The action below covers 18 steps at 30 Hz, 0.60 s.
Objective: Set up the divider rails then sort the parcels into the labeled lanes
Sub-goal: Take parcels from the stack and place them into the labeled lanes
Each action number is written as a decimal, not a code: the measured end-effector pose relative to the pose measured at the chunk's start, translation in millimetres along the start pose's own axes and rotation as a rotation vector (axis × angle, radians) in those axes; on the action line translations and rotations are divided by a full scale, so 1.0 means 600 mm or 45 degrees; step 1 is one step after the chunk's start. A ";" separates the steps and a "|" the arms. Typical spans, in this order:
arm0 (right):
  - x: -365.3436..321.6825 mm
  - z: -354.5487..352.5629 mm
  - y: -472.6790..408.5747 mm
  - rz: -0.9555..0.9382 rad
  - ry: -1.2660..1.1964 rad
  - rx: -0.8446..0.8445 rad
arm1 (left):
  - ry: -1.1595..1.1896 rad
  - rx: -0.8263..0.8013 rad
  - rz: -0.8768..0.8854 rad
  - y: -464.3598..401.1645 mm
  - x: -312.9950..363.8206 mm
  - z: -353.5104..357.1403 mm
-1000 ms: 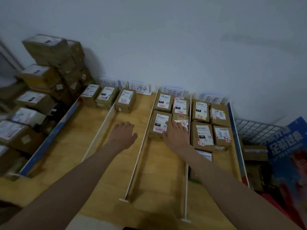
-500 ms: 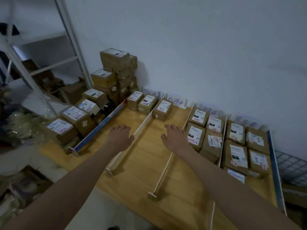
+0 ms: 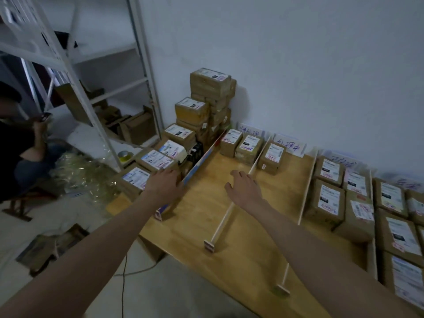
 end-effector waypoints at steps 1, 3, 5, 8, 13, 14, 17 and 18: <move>-0.021 0.010 -0.009 0.003 -0.012 -0.007 | -0.004 0.012 -0.006 -0.001 -0.025 0.001; -0.059 0.030 -0.026 0.006 -0.024 -0.022 | 0.004 0.033 -0.018 -0.006 -0.071 0.002; -0.092 0.049 -0.043 0.015 -0.028 -0.044 | 0.040 0.019 -0.040 -0.018 -0.113 0.011; -0.132 0.075 -0.079 0.027 -0.046 -0.069 | 0.083 0.004 -0.055 -0.042 -0.165 0.021; -0.182 0.106 -0.156 0.037 -0.161 -0.105 | 0.085 -0.032 -0.080 -0.100 -0.229 0.028; -0.191 0.114 -0.175 0.036 -0.181 -0.115 | 0.061 -0.038 -0.078 -0.118 -0.241 0.031; -0.209 0.136 -0.233 0.062 -0.231 -0.141 | 0.063 -0.092 -0.096 -0.178 -0.282 0.040; -0.213 0.144 -0.252 0.071 -0.250 -0.151 | 0.068 -0.102 -0.099 -0.198 -0.292 0.039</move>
Point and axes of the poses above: each hand's wrist, its own y-axis away from the middle knuckle, its own z-axis out of the palm, x = y × z, the point moved 10 cm from there along -y, towards the middle knuckle, and after that the axes turned 13 degrees about -x, right-handed, at the moved point
